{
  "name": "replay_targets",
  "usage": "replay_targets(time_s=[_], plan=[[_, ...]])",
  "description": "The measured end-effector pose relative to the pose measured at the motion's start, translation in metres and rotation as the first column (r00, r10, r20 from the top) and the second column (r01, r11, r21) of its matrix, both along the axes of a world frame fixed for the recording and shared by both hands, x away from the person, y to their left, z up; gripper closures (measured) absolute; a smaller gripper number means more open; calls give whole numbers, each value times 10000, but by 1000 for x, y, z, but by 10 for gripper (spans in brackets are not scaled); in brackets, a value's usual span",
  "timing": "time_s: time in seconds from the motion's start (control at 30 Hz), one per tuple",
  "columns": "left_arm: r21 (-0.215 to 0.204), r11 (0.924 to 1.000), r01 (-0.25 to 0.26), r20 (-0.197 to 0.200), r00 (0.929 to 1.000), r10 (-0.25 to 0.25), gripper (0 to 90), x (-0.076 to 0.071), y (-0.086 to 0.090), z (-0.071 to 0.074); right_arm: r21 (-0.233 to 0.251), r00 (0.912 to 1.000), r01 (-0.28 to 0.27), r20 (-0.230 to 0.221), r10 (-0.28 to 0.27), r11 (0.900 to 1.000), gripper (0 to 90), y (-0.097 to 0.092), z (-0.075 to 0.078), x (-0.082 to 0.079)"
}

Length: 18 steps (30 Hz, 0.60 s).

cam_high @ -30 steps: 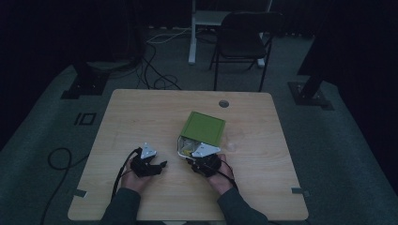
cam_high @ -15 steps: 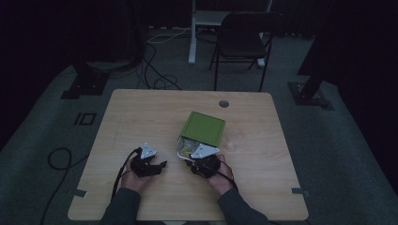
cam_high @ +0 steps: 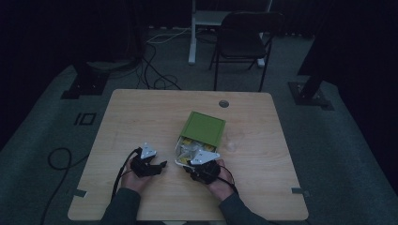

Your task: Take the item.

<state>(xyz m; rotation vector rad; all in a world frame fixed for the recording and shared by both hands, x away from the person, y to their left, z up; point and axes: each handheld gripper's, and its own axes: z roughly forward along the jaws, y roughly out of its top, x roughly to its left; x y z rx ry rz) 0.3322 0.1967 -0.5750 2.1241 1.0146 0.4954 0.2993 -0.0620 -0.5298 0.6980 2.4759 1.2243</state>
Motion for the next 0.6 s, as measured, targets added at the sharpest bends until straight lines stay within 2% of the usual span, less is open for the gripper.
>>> replay_targets(time_s=[0.23, 0.6], plan=[[4, 10000, -2, -5, 10000, 2, 375, 0, 0, 0, 113, 10000, -74, 50, 74, 9999, 752, 1, 4, -2], [14, 10000, -8, -20, 10000, 8, 375, 0, 0, 0, 551, 9951, 632, 728, -672, 9965, 768, 9, 28, 6]])
